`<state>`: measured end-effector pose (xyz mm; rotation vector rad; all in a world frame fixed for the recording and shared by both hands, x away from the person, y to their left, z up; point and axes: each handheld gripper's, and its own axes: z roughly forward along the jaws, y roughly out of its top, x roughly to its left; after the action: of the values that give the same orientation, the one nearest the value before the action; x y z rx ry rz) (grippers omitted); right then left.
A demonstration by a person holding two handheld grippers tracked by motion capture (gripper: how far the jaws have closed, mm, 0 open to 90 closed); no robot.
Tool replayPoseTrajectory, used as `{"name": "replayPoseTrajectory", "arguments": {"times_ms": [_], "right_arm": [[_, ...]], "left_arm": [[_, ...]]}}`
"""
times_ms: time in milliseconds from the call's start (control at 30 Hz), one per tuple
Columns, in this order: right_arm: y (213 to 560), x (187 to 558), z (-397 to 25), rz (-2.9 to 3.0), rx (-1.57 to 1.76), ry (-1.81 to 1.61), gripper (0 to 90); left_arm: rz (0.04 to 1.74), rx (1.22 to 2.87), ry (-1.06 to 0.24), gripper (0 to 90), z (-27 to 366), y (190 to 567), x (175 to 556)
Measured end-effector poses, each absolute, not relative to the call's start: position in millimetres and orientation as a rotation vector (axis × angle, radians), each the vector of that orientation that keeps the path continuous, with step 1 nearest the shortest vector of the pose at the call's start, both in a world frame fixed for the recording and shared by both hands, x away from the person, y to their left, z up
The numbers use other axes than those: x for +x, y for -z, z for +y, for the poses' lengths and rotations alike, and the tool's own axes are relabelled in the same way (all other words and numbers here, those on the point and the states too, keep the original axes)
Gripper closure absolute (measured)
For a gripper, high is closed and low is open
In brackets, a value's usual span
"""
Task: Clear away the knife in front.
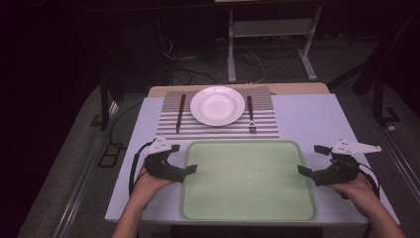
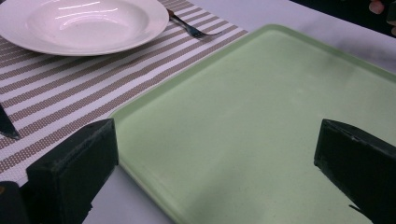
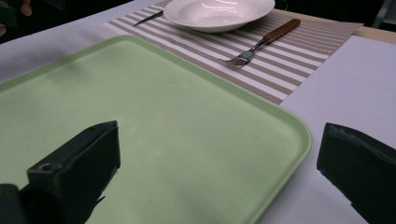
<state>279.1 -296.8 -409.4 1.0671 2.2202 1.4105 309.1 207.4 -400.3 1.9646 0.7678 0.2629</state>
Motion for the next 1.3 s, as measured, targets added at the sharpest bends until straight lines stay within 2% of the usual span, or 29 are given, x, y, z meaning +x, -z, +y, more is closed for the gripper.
{"name": "replayPoseTrajectory", "arguments": {"times_ms": [700,1300], "right_arm": [[413.5,278.2,-298.6,2.231,1.082,-1.398,0.0],[414.2,278.2,-296.8,2.234,1.093,-1.405,0.0]], "left_arm": [[0.801,1.941,-0.314,1.9,210.6,399.2,323.4],[0.864,1.945,-0.361,9.9,217.8,401.7,337.7]]}}
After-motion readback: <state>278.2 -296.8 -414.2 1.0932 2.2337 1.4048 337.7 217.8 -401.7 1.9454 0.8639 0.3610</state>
